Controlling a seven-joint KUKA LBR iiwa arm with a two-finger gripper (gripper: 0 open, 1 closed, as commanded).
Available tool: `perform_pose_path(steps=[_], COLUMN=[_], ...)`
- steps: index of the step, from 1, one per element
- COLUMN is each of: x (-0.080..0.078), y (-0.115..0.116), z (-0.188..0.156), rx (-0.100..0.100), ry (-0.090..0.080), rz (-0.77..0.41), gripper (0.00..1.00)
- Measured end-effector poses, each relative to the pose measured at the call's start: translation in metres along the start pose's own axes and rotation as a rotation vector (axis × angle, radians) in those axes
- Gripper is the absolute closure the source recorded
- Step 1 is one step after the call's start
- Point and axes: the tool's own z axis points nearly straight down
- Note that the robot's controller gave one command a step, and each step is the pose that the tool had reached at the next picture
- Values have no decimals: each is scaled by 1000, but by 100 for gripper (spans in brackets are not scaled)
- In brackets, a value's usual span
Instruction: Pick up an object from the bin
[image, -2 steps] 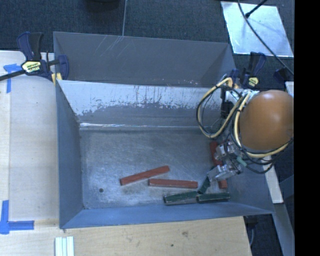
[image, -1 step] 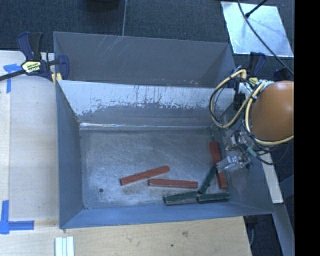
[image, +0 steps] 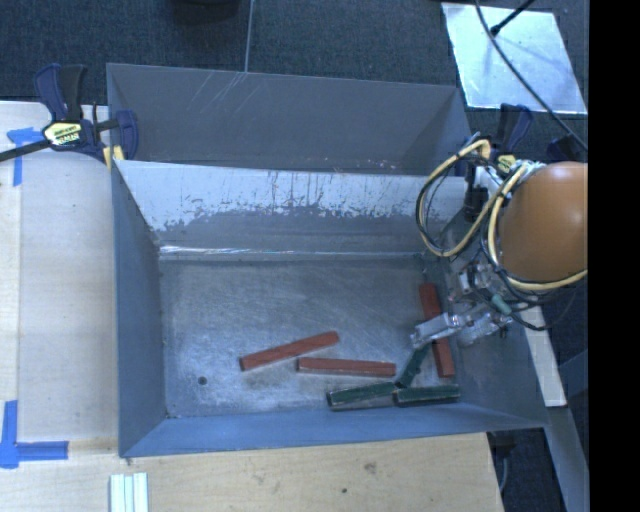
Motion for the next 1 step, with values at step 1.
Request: perform_pose_path(steps=[1], x=[4], y=[1], z=[0], rx=[-2], ry=[6], rz=[1], gripper=[100])
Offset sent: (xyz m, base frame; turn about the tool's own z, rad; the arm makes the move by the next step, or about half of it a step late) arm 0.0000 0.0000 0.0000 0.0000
